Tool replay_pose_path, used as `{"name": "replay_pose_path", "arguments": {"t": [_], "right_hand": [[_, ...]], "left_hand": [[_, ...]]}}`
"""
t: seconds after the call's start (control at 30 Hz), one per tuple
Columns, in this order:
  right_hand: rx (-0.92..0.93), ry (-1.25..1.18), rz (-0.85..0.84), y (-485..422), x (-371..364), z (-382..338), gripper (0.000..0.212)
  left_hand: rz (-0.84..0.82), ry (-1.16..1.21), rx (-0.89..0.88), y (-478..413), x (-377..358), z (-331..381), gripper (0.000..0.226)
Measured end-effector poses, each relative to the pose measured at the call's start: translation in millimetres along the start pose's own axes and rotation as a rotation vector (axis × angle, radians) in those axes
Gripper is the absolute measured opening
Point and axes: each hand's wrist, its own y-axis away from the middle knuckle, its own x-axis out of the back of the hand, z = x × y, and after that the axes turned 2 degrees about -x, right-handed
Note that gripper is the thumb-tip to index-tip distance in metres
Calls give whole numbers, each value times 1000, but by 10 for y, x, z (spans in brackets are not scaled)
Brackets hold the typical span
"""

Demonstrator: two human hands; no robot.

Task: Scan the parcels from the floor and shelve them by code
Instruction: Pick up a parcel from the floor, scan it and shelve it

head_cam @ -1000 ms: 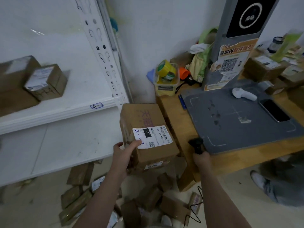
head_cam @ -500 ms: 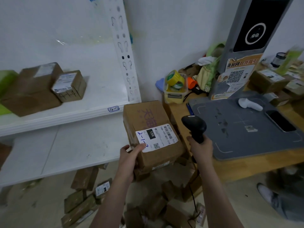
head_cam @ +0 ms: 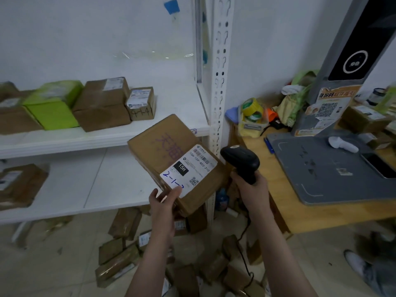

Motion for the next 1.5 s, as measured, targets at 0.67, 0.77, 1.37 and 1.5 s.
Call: {"name": "replay_pose_path", "arguments": {"t": [0.67,0.77,1.37,1.5], "right_hand": [[192,123,-186,1012,-684,-366,5],[159,65,-245,1111,-796,-392,2],[-123,-178,-360,1409,-1051,-530,9],[-153,-202,-347,1425,-1049,-534,7]], "left_hand": [[0,-178,-376,216,854,236,124],[15,-182,-480,296,813,212,89],[6,-465,-175,359,1040,236,54],[30,-424,-218,418,1028,280,48]]}}
